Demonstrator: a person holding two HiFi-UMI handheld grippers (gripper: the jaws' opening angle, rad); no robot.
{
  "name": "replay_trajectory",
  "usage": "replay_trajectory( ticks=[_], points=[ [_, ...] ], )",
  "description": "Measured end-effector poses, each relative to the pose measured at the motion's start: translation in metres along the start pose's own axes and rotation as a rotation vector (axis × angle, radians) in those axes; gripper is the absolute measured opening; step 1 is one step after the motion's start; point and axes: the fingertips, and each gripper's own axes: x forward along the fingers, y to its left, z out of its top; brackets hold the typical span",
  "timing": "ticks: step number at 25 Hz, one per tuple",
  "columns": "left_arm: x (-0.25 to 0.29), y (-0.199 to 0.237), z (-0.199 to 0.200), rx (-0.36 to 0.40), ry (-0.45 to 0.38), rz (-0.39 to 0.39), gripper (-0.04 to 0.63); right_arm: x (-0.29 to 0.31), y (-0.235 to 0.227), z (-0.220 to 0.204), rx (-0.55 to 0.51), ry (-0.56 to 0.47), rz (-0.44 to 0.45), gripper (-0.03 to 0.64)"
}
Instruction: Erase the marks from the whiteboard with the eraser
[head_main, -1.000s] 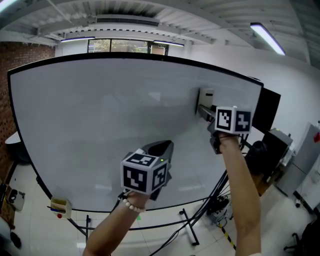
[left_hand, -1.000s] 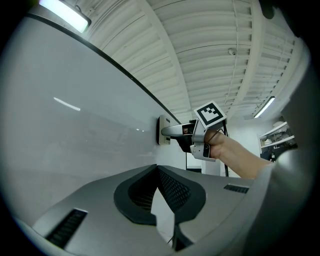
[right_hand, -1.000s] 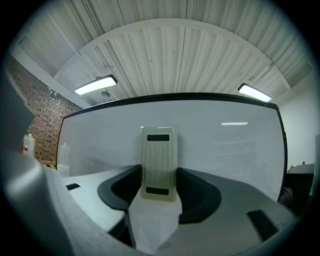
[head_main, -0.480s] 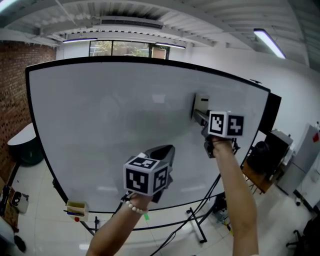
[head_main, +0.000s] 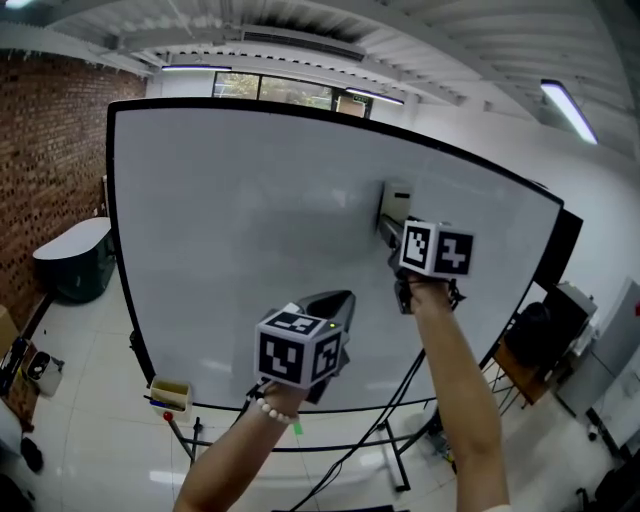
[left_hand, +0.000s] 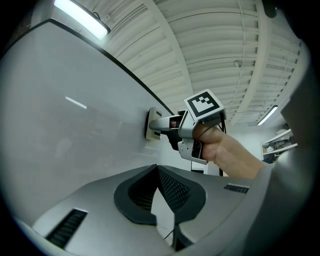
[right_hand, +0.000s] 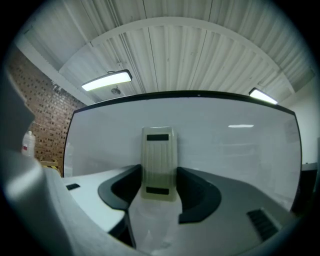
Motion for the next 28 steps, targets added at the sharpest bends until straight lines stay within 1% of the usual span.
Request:
replay_trajectory(
  ticks=[5,9,15,22,28],
  points=[
    [-0.046,0.038,0.008,0.01,-0.005,0.014,-0.012,0.01,0.062,0.006,0.0,0.003,0.026,0.249],
    [-0.095,0.084,0.017,0.013,0.011,0.019,-0.012,0.02,0.119,0.012,0.012,-0.003,-0.014,0.249],
    [-0.167,0.148,0.034,0.026,0.026,0.018,-0.012,0.036,0.212,0.015,0.024,0.002,-0.037,0.249],
    [-0.223,0.196,0.041,-0.005,0.036,-0.001,-0.012,0.052,0.299,0.016,0.044,0.001,-0.049,0.249],
    [-0.262,0.239,0.047,-0.041,0.021,0.039,-0.012,0.064,0.366,0.019,0.048,-0.001,-0.053,0.249]
  ],
)
